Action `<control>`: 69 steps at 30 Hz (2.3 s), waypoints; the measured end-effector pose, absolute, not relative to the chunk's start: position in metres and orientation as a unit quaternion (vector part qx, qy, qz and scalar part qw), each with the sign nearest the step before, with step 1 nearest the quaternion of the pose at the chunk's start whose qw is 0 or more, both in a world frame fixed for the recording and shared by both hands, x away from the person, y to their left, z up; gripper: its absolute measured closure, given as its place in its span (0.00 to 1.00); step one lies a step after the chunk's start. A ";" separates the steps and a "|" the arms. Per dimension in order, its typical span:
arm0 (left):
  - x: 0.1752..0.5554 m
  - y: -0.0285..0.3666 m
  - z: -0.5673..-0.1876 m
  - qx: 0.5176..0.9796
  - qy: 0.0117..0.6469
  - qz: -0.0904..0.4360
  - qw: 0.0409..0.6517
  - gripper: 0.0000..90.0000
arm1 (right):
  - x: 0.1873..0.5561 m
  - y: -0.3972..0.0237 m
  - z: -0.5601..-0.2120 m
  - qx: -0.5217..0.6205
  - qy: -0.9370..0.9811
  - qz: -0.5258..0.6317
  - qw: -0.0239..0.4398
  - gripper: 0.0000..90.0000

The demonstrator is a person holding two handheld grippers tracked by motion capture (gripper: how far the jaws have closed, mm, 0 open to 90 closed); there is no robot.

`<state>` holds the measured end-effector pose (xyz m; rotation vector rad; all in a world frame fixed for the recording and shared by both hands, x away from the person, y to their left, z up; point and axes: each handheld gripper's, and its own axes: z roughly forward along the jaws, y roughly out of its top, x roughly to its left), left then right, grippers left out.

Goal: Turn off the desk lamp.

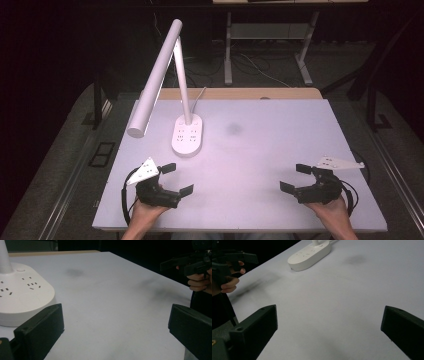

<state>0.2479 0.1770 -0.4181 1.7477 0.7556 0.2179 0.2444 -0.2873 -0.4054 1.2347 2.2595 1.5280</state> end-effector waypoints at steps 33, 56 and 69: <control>0.247 0.177 -0.419 0.753 0.318 0.093 0.569 0.00 | 0.249 -0.277 -0.398 0.402 0.778 0.481 0.048 0.01; 0.248 0.175 -0.420 0.755 0.318 0.089 0.566 0.00 | 0.278 -0.260 -0.369 0.380 0.792 0.476 0.042 0.01; 0.248 0.176 -0.420 0.754 0.320 0.089 0.566 0.00 | 0.296 -0.245 -0.359 0.370 0.804 0.465 0.035 0.01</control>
